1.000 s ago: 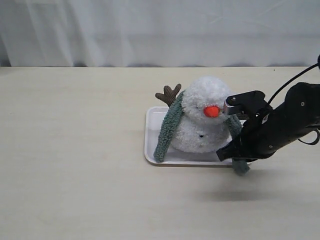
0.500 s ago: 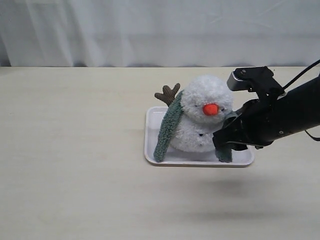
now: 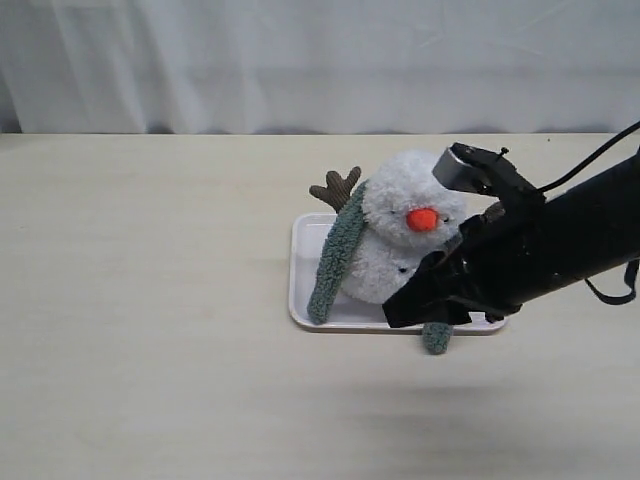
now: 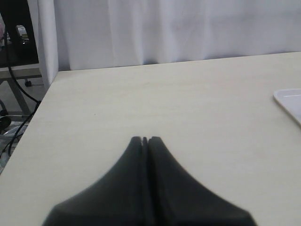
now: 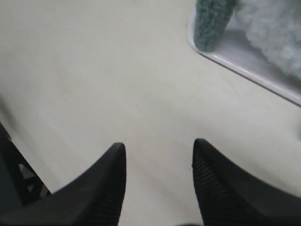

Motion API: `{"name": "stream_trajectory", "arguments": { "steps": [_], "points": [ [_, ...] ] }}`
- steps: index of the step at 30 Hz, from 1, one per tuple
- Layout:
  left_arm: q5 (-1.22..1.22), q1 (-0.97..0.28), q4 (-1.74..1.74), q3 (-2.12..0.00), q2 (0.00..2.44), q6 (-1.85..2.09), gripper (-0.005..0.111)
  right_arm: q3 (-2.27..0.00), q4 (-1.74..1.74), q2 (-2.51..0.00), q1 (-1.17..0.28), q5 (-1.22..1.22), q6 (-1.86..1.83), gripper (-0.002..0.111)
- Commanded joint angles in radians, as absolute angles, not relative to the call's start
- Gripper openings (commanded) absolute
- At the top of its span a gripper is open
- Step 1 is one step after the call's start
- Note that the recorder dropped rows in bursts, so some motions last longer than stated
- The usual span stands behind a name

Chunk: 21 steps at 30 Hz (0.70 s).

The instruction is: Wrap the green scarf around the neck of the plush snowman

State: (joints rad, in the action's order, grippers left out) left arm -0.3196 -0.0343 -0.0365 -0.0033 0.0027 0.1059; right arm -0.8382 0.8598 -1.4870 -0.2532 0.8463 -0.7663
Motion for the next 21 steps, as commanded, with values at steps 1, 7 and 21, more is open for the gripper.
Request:
{"name": "stream_trajectory", "arguments": {
  "steps": [1, 7, 21],
  "points": [
    [-0.309, -0.030, -0.038, 0.000, 0.000, 0.099, 0.000, -0.834, 0.911, -1.489, -0.351, 0.702, -0.811, 0.044],
    [-0.309, -0.030, -0.038, 0.000, 0.000, 0.099, 0.000, -0.834, 0.678, -1.519, -0.582, 0.294, -0.491, 0.049],
    [-0.309, -0.030, -0.038, 0.000, 0.000, 0.099, 0.000, -0.838, 0.613, -1.782, -0.643, 0.092, -0.248, 0.058]
  ]
}}
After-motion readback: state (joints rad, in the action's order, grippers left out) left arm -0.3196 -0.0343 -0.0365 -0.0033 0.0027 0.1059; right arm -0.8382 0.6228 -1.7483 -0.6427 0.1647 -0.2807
